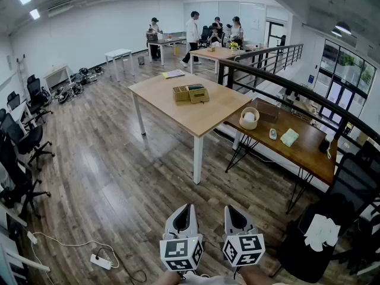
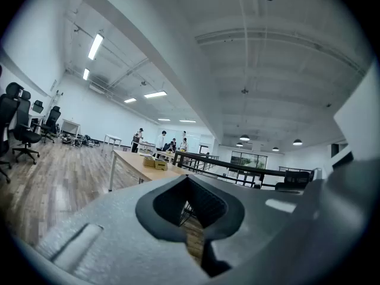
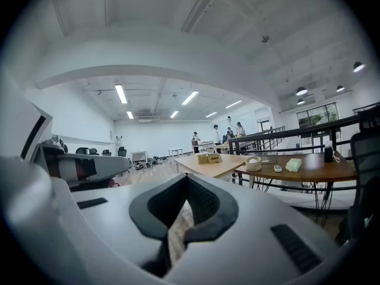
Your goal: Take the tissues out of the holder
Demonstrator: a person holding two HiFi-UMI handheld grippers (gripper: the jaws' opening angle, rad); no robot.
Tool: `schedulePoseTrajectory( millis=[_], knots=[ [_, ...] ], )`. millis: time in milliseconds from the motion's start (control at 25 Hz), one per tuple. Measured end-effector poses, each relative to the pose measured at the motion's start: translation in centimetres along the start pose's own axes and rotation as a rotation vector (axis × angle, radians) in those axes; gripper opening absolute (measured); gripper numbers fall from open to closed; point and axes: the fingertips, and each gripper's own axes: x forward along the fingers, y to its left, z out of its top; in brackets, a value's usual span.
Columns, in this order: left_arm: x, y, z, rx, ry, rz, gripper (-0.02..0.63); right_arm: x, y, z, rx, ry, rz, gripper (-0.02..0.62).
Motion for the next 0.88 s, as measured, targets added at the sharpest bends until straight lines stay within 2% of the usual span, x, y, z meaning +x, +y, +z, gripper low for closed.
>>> schedulePoseTrajectory(
  millis=[880],
  knots=[
    [0.8, 3.2, 0.5, -0.005, 0.001, 0.015, -0.014, 2.6, 1.7, -0.6, 0.041, -0.011, 0.013, 0.004]
  ],
)
